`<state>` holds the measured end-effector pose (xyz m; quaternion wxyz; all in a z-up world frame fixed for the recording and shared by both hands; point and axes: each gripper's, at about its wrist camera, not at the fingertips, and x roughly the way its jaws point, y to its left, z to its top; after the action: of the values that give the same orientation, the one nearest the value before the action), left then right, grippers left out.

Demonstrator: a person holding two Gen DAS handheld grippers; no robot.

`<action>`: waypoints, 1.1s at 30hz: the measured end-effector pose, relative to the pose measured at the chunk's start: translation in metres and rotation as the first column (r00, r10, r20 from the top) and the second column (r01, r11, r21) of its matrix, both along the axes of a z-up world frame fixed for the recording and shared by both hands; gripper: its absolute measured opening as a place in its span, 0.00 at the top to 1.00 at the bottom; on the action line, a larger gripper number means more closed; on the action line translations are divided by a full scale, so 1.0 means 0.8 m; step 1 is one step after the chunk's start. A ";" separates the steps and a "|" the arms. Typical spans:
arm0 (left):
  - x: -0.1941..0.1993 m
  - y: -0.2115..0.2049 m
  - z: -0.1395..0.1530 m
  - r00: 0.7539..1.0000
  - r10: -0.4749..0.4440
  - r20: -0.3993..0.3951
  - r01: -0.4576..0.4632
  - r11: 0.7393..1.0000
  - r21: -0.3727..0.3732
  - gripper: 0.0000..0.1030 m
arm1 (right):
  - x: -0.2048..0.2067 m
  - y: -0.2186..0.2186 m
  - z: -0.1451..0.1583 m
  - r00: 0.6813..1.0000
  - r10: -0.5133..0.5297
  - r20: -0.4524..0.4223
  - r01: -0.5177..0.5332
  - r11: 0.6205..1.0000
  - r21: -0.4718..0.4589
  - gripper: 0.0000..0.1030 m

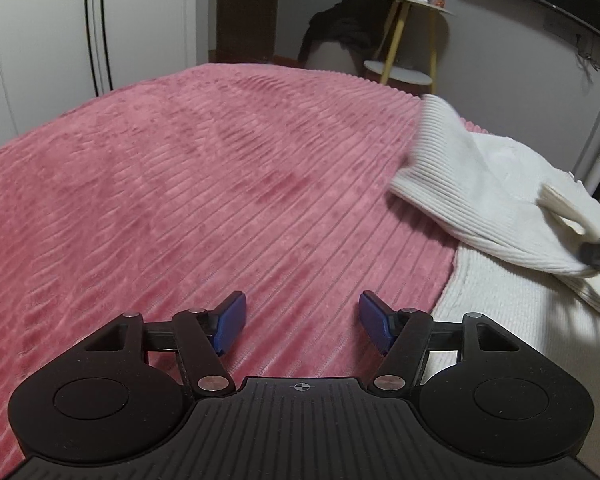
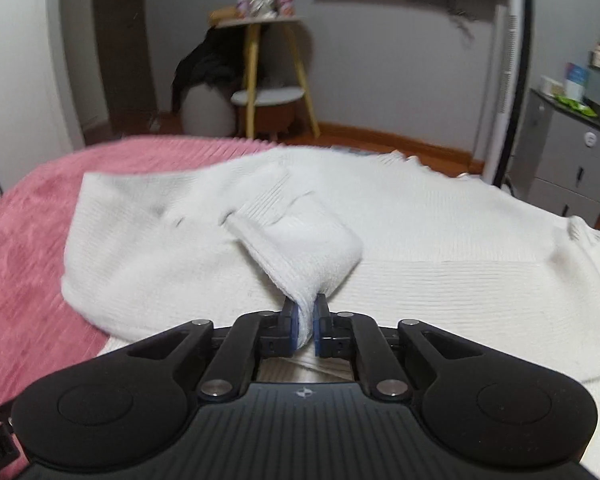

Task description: Fold small clothes

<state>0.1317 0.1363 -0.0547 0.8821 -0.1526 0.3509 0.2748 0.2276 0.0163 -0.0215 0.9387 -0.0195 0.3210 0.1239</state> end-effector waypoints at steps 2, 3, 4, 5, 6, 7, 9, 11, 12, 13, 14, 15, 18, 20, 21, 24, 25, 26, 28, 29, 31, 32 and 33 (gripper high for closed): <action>0.000 0.000 0.000 1.000 0.001 0.000 -0.001 1.000 0.004 0.34 | -0.010 -0.017 0.009 0.998 -0.038 0.040 0.037 0.999 0.015 0.95; -0.001 0.000 0.000 1.000 -0.001 0.000 0.001 1.000 0.005 0.34 | -0.016 -0.032 0.015 0.996 -0.065 0.061 0.063 0.997 0.034 0.95; 0.000 0.000 -0.001 1.000 -0.004 0.000 0.004 1.000 0.007 0.34 | -0.019 -0.047 0.020 0.993 -0.096 0.075 0.093 0.995 0.047 0.95; 0.000 -0.002 -0.001 1.000 -0.005 0.001 0.005 1.000 0.012 0.34 | -0.020 -0.064 0.025 0.987 -0.134 0.086 0.130 0.990 0.059 0.95; 0.000 -0.003 -0.001 1.000 -0.010 0.002 0.010 1.000 0.017 0.34 | -0.022 -0.083 0.029 0.980 -0.175 0.093 0.169 0.983 0.073 0.95; 0.000 -0.005 -0.001 1.000 -0.016 0.003 0.016 1.000 0.022 0.34 | -0.023 -0.100 0.029 0.973 -0.213 0.091 0.205 0.975 0.085 0.95; 0.001 -0.010 -0.001 1.000 -0.029 0.005 0.029 0.999 0.030 0.34 | -0.019 -0.136 0.022 0.952 -0.298 0.066 0.292 0.952 0.094 0.94; 0.001 -0.015 -0.001 0.999 -0.040 0.004 0.040 0.998 0.039 0.34 | -0.011 -0.167 0.007 0.943 -0.333 -0.007 0.331 0.936 0.117 0.93; 0.002 -0.016 -0.001 0.999 -0.044 0.004 0.044 0.998 0.042 0.34 | -0.007 -0.178 -0.003 0.942 -0.330 -0.054 0.335 0.934 0.124 0.91; 0.002 -0.018 -0.001 0.999 -0.046 0.003 0.045 0.998 0.043 0.33 | -0.006 -0.185 -0.010 0.942 -0.324 -0.086 0.333 0.933 0.134 0.86; 0.003 -0.019 -0.002 0.999 -0.046 0.003 0.045 0.998 0.045 0.33 | -0.006 -0.191 -0.013 0.944 -0.316 -0.098 0.328 0.932 0.153 0.86; 0.003 -0.020 -0.002 0.999 -0.046 0.002 0.046 0.998 0.047 0.33 | -0.009 -0.193 -0.013 0.945 -0.312 -0.093 0.324 0.931 0.165 0.84; 0.005 -0.023 -0.005 0.999 -0.052 -0.007 0.053 0.997 0.056 0.33 | -0.012 -0.202 -0.007 0.946 -0.316 -0.071 0.324 0.922 0.211 0.76; 0.006 -0.025 -0.006 0.998 -0.058 -0.010 0.058 0.996 0.063 0.33 | -0.007 -0.199 -0.003 0.942 -0.332 -0.060 0.337 0.923 0.185 0.74; 0.007 -0.025 -0.007 0.998 -0.060 -0.011 0.060 0.996 0.063 0.32 | -0.005 -0.194 -0.003 0.943 -0.331 -0.044 0.334 0.930 0.151 0.74; 0.008 -0.025 -0.008 0.998 -0.062 -0.010 0.062 0.996 0.058 0.31 | 0.003 -0.178 0.003 0.945 -0.326 0.019 0.325 0.944 0.064 0.74; 0.009 -0.025 -0.008 0.998 -0.062 -0.012 0.063 0.996 0.058 0.31 | 0.004 -0.176 0.004 0.944 -0.327 0.034 0.325 0.944 0.052 0.74; 0.009 -0.025 -0.009 0.998 -0.063 -0.013 0.064 0.996 0.058 0.31 | 0.006 -0.175 0.007 0.944 -0.326 0.045 0.324 0.945 0.050 0.74; 0.010 -0.026 -0.010 0.998 -0.067 -0.015 0.068 0.996 0.065 0.30 | 0.007 -0.176 0.008 0.945 -0.322 0.046 0.319 0.945 0.071 0.80; 0.011 -0.026 -0.010 0.998 -0.069 -0.016 0.069 0.995 0.067 0.30 | 0.007 -0.180 0.007 0.943 -0.331 0.040 0.326 0.940 0.096 0.87; 0.011 -0.027 -0.010 0.997 -0.071 -0.014 0.072 0.995 0.064 0.30 | 0.002 -0.196 0.005 0.924 -0.382 0.011 0.374 0.910 0.180 0.94; 0.011 -0.026 -0.010 0.997 -0.070 -0.013 0.071 0.996 0.060 0.30 | -0.005 -0.208 0.004 0.912 -0.409 -0.002 0.397 0.884 0.248 0.94; 0.011 -0.024 -0.010 0.998 -0.069 -0.012 0.070 0.996 0.054 0.30 | -0.011 -0.220 -0.001 0.901 -0.433 -0.021 0.418 0.856 0.305 0.93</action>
<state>0.1406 0.1168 -0.0628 0.8932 -0.1148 0.3527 0.2541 0.2184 -0.1596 -0.0219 0.9420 0.1928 0.2719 -0.0394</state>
